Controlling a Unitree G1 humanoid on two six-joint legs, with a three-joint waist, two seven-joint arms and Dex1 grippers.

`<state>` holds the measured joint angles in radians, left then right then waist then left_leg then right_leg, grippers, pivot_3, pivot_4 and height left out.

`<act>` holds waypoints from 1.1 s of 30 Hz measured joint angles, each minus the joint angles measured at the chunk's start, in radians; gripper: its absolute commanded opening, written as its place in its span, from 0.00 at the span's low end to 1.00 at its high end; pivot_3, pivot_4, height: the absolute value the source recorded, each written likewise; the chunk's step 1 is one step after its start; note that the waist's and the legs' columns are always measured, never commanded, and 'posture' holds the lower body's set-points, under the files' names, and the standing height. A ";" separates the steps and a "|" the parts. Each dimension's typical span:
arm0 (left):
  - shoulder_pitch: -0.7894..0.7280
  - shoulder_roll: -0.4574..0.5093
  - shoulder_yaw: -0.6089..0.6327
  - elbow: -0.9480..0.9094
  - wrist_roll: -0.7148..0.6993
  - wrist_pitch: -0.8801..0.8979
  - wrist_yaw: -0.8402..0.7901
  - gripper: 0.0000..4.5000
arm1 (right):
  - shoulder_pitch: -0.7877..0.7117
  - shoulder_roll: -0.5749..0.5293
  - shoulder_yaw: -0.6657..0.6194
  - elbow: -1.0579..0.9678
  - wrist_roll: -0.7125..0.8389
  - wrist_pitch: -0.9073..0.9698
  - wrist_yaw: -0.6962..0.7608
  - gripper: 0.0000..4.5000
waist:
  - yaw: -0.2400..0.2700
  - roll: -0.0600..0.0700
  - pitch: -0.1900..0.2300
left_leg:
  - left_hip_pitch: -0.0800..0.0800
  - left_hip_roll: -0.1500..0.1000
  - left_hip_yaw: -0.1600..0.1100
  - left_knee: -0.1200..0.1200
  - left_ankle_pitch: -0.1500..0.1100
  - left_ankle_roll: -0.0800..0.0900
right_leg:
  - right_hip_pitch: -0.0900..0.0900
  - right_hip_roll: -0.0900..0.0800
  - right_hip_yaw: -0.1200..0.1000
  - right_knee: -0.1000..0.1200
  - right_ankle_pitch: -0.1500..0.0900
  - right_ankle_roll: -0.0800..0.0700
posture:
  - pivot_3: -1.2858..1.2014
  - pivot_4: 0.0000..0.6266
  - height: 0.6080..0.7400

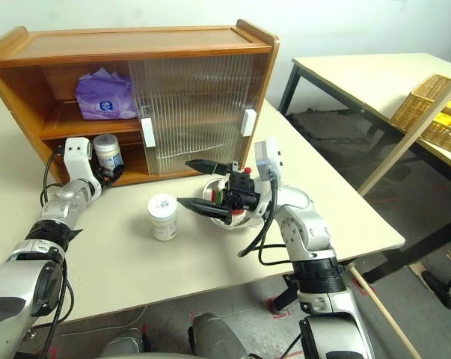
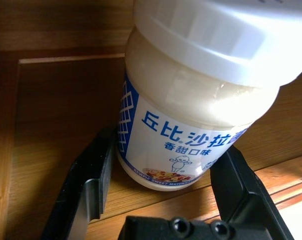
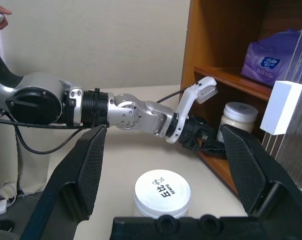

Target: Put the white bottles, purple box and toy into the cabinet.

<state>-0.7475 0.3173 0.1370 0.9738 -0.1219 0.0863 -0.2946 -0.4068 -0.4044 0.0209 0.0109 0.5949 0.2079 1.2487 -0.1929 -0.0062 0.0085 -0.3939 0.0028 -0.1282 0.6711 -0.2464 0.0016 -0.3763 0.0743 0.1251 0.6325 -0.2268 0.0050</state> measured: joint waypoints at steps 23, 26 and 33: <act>-0.052 -0.014 -0.004 0.132 0.049 -0.102 0.026 1.00 | 0.000 -0.016 -0.007 -0.020 0.014 0.022 -0.015 1.00 | -0.026 -0.001 0.001 | 0.000 -0.010 0.001 0.001 0.002 0.003 | 0.002 -0.001 0.000 0.000 -0.001 0.006 | 0.41 0.01 1.00; -0.005 -0.014 -0.005 0.062 0.050 -0.097 0.027 1.00 | -0.003 -0.014 -0.006 -0.015 0.014 0.021 -0.012 1.00 | -0.029 -0.001 0.001 | 0.000 -0.011 0.002 0.001 0.002 0.003 | 0.003 -0.001 0.000 -0.001 -0.001 0.006 | 0.41 0.01 1.00; 0.177 0.004 -0.032 -0.255 0.048 0.016 -0.004 0.86 | -0.012 -0.008 -0.005 0.000 0.014 0.018 -0.004 1.00 | -0.030 -0.001 0.001 | 0.001 -0.013 0.006 0.001 0.002 0.002 | 0.004 -0.001 -0.003 -0.001 -0.002 0.007 | 0.41 0.00 1.00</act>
<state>-0.5708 0.3211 0.1049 0.7192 -0.0739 0.1021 -0.2985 -0.4193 -0.4120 0.0160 0.0110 0.6088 0.2260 1.2443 -0.2234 -0.0072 0.0092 -0.3927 -0.0097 -0.1226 0.6719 -0.2447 0.0041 -0.3725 0.0733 0.1225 0.6318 -0.2284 0.0117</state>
